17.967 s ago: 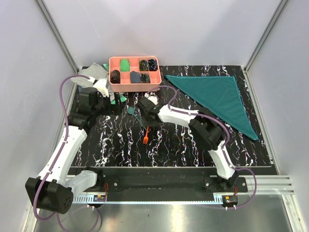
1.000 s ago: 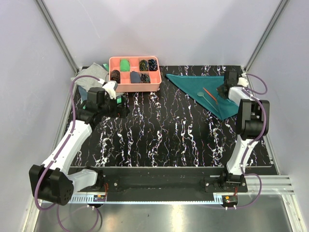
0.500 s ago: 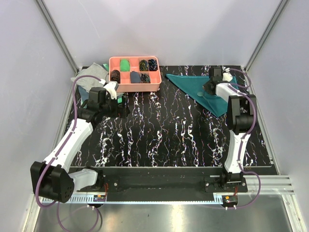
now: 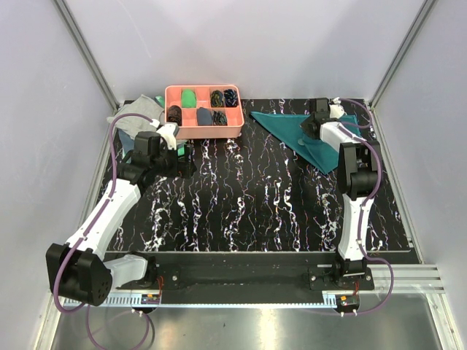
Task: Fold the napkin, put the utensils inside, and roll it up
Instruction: Fold the napkin
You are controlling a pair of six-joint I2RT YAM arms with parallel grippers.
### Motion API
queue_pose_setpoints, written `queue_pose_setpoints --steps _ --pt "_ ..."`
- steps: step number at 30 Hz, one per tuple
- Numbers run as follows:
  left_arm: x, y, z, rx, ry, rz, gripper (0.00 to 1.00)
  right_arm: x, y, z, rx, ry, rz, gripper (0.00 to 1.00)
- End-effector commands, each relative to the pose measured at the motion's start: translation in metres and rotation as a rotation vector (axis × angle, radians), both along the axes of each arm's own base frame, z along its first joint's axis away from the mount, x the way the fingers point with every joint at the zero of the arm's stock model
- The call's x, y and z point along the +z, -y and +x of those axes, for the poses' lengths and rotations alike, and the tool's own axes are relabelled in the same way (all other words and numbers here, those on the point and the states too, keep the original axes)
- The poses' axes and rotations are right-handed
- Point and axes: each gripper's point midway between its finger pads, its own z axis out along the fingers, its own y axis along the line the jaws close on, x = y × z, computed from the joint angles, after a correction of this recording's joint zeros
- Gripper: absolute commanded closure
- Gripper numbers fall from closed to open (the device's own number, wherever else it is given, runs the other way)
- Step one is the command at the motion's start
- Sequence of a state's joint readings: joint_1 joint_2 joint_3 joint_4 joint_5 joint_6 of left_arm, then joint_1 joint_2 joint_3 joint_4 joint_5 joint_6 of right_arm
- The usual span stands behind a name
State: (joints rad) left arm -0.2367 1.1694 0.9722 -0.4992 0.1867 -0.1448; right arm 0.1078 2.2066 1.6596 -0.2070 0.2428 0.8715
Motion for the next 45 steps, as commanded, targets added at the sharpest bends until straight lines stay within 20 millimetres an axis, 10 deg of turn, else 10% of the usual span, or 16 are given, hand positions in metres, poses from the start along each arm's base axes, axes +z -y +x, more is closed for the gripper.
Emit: queue_pose_setpoints --steps 1,45 --pt "0.013 0.000 0.009 -0.002 0.061 0.010 0.01 0.011 -0.012 0.011 0.019 0.037 0.007 1.00" --pt "0.023 0.002 0.005 -0.012 0.086 -0.009 0.01 0.003 -0.071 0.008 0.149 0.021 0.027 1.00"
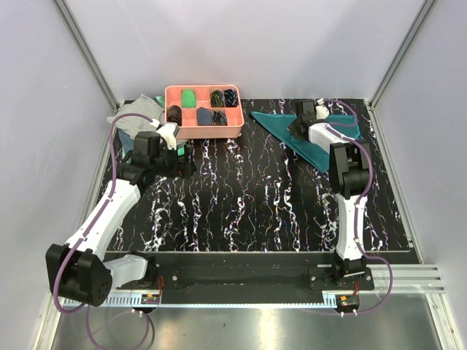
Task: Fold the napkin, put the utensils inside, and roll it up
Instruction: Fold the napkin
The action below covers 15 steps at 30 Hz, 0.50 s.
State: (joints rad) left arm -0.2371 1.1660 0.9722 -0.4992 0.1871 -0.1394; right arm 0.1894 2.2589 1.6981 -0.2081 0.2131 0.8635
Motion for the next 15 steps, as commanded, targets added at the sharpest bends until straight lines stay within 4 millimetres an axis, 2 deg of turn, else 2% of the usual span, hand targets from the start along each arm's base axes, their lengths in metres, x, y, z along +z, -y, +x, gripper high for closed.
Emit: queue_pose_setpoints --steps 1,9,13,15 --pt "0.0216 0.0018 0.0055 -0.006 0.080 -0.012 0.01 0.0178 -0.0171 0.0086 0.041 0.041 0.016 1.00" --pt "0.0235 0.0014 0.0051 -0.005 0.086 -0.012 0.01 0.0133 -0.0212 0.0069 0.054 0.031 0.013 1.00" --pt "0.0242 0.0016 0.0051 -0.007 0.090 -0.013 0.01 0.0177 -0.0236 0.0085 0.075 0.038 0.018 0.99" --pt "0.0228 0.0013 0.0049 -0.006 0.086 -0.011 0.01 0.0209 -0.0270 0.0097 0.096 0.045 0.019 0.88"
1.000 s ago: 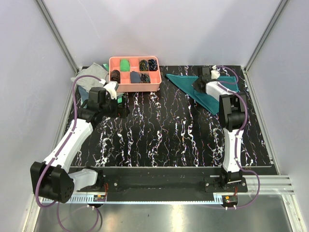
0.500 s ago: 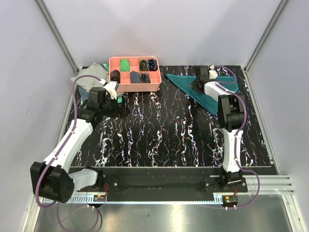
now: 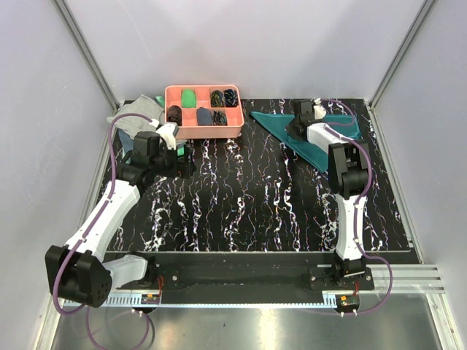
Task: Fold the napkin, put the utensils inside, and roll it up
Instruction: Fold the napkin
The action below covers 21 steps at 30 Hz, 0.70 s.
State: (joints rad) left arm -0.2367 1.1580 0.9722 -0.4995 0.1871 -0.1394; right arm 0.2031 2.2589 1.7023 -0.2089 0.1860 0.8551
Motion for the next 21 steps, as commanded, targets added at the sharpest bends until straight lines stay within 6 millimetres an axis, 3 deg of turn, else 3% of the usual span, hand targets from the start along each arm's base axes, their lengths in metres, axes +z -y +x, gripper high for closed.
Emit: queue_pose_setpoints --steps 1,2,3,7,12,17,21 --pt "0.021 0.002 0.006 -0.006 0.081 -0.010 0.01 0.024 -0.017 0.013 0.082 0.055 0.000 0.81" --pt "0.021 0.002 0.006 -0.006 0.080 -0.009 0.01 0.028 -0.019 0.013 0.095 0.062 -0.005 0.72" --pt "0.022 0.002 0.005 -0.007 0.083 -0.010 0.01 0.031 -0.021 0.014 0.109 0.069 -0.014 0.56" --pt "0.022 0.001 0.006 -0.005 0.084 -0.009 0.01 0.062 -0.024 0.014 0.180 0.128 -0.102 0.39" --pt "0.021 0.001 0.006 -0.003 0.080 -0.007 0.01 0.083 -0.025 0.005 0.277 0.164 -0.221 0.38" --pt "0.021 0.002 0.006 -0.006 0.079 -0.011 0.01 0.070 -0.019 -0.008 0.376 0.122 -0.404 0.43" --pt "0.021 0.002 0.006 -0.006 0.079 -0.011 0.01 0.058 -0.029 -0.016 0.489 0.097 -0.522 0.45"
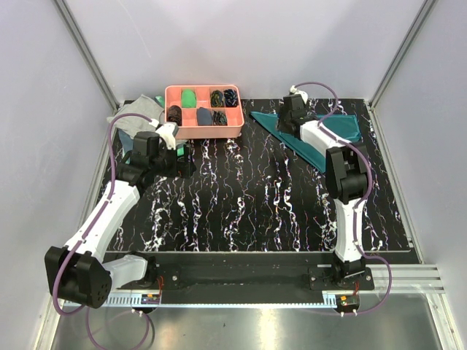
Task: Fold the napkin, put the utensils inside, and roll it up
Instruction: Fold the napkin
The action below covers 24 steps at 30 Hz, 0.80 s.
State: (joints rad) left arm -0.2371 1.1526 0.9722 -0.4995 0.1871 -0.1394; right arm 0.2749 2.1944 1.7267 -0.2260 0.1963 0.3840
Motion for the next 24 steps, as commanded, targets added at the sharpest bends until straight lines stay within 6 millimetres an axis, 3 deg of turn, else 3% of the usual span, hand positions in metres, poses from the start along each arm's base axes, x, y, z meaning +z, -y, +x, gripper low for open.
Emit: queue_pose_setpoints --steps 1,9,17,24 --pt "0.019 0.002 0.006 -0.006 0.072 -0.010 0.01 0.017 -0.007 -0.007 0.158 0.039 -0.213 0.45" --pt "0.017 0.001 0.007 -0.001 0.068 -0.005 0.01 0.003 -0.009 -0.001 0.261 0.029 -0.453 0.47" --pt "0.015 0.001 0.006 -0.002 0.063 -0.002 0.01 -0.020 -0.010 -0.001 0.294 -0.024 -0.510 0.47" --pt "0.016 0.001 0.006 -0.002 0.066 -0.003 0.01 -0.025 -0.009 0.004 0.299 -0.050 -0.531 0.46"
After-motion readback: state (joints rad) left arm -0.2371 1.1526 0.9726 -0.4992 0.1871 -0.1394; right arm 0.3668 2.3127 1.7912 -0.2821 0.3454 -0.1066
